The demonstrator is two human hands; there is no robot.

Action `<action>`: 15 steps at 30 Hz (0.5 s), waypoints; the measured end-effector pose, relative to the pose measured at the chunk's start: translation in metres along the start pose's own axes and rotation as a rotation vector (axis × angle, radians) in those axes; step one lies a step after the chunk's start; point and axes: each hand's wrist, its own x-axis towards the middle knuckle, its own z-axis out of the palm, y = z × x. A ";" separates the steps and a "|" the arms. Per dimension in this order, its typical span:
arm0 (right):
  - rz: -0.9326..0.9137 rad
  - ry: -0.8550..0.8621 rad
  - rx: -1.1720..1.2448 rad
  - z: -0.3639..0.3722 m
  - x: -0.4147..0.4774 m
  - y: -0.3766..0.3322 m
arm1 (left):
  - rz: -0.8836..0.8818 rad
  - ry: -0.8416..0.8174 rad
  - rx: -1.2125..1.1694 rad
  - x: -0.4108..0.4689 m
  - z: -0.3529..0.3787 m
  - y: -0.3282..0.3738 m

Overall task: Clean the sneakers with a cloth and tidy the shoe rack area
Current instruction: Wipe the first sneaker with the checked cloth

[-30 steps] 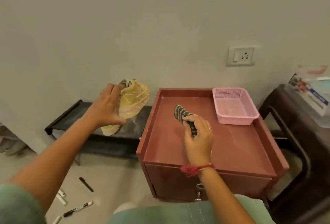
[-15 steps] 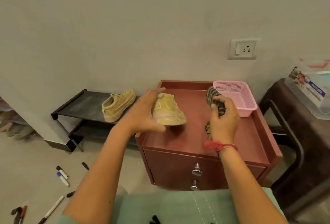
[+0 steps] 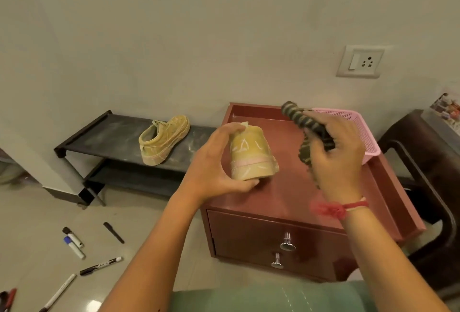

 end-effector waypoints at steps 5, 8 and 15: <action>-0.402 -0.295 -0.105 0.015 -0.007 -0.031 | 0.030 -0.030 0.005 -0.005 -0.005 -0.001; -0.616 -0.453 -0.195 0.025 -0.021 -0.029 | 0.017 -0.022 0.011 -0.006 -0.005 -0.002; -0.438 -0.555 -0.091 0.026 -0.020 -0.017 | 0.005 0.034 0.043 -0.006 -0.002 -0.003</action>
